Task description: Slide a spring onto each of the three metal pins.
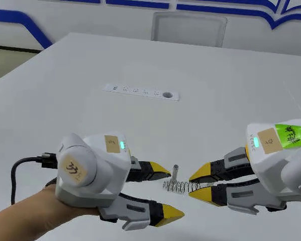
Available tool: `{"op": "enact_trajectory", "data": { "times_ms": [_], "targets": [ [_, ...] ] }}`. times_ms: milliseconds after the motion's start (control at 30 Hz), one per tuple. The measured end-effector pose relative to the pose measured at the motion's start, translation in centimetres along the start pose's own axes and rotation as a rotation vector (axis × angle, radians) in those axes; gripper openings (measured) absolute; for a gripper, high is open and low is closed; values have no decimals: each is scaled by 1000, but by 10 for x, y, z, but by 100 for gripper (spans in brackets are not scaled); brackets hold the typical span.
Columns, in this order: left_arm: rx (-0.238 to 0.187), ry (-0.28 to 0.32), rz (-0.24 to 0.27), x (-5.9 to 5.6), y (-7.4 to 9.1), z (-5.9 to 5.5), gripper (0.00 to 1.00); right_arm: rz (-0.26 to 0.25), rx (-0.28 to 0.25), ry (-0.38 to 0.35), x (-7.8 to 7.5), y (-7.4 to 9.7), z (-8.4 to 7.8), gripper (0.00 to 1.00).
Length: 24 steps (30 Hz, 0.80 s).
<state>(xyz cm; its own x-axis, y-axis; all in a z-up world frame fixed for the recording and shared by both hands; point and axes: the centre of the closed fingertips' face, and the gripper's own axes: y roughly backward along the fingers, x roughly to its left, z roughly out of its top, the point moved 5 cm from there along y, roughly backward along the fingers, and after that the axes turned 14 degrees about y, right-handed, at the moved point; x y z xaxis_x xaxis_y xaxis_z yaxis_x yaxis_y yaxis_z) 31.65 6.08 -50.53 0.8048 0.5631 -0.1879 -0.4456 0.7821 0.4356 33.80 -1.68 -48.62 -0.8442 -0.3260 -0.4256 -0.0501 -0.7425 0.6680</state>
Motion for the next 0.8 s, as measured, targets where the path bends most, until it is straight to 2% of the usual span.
{"op": "enact_trajectory", "data": {
  "times_ms": [67, 200, 333, 467, 633, 800],
  "targets": [
    [-13, 18, -2, 0, 2, 2, 34, 7, -1, 4, 2, -1, 0, 11],
    [-11, 8, 7, 0, 3, 3, 31, 13, 1, 9, 3, -2, 1, 11],
    [-21, 11, -8, -3, 4, 5, 24, 24, 2, 18, 6, -3, 2, 11],
    [-16, -3, -19, -6, 4, 4, 17, 27, -4, 27, 7, -3, 4, 11],
    [16, -24, -18, -6, 3, 2, 16, 22, -14, 32, 8, -2, 4, 11],
    [18, -49, -24, -8, 2, 4, 13, 17, -25, 37, 7, -1, 7, 10]
  ]
}}
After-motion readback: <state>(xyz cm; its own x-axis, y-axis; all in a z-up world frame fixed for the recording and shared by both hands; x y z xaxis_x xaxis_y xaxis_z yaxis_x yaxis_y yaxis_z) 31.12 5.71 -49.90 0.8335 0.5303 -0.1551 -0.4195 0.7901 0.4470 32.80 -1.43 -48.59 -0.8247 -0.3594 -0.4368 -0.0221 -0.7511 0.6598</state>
